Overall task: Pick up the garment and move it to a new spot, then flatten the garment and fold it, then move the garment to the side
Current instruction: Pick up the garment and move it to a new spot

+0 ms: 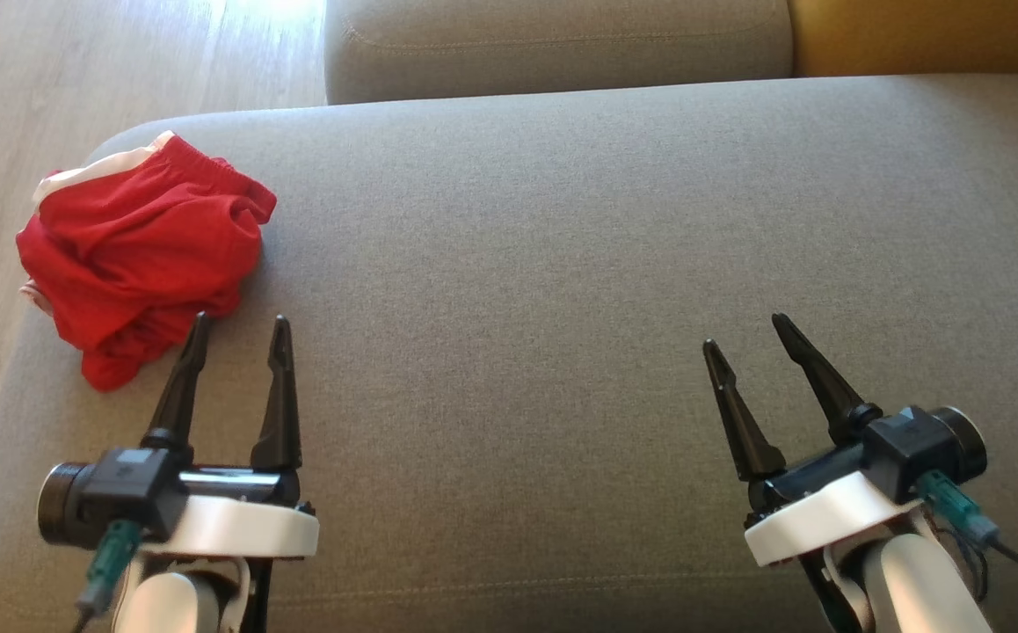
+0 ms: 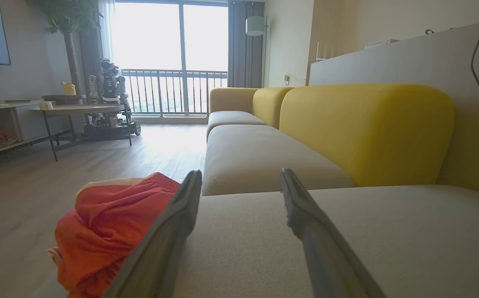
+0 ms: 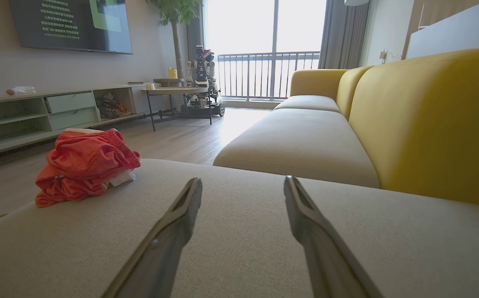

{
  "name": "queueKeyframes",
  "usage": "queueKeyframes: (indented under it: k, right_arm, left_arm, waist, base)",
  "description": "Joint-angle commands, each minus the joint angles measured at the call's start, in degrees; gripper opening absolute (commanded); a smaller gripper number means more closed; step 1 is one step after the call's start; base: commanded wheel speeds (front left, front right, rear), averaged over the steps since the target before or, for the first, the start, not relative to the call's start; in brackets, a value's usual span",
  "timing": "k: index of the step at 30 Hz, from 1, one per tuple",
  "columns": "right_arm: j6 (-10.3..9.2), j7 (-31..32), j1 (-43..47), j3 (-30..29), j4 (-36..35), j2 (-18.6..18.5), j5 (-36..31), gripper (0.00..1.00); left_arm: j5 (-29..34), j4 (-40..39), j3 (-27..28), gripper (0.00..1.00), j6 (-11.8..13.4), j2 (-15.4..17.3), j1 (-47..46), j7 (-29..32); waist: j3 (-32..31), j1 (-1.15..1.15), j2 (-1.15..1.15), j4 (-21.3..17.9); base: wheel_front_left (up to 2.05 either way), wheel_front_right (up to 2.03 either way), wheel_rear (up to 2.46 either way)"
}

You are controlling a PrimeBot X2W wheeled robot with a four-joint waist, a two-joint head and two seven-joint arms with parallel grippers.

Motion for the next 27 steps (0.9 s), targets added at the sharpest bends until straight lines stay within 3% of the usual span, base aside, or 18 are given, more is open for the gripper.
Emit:
queueKeyframes:
  k: [1,20,27]
  right_arm:
    - [-0.01,-1.08,-2.55,1.61,-2.63,-0.65,-2.27,1.00]
    - [-0.01,-1.27,-2.28,1.35,-2.49,-0.65,-3.08,1.00]
    - [-0.01,-1.27,-1.65,2.28,-2.51,-0.65,-3.12,1.00]
  left_arm:
    - [2.28,-2.70,1.20,1.00,0.45,0.85,-1.25,-1.00]
    - [0.84,-0.37,1.21,1.00,0.16,0.86,-0.90,-1.19]
    - [-0.79,1.79,1.22,1.00,0.44,0.86,-0.60,-1.19]
  waist:
    - [0.03,0.00,0.00,0.02]
    - [0.05,0.00,0.00,0.16]
    - [-0.29,0.00,0.00,3.12]
  base:
    - [0.00,0.00,0.00]
    - [0.00,0.00,0.00]
    - [0.00,0.00,0.00]
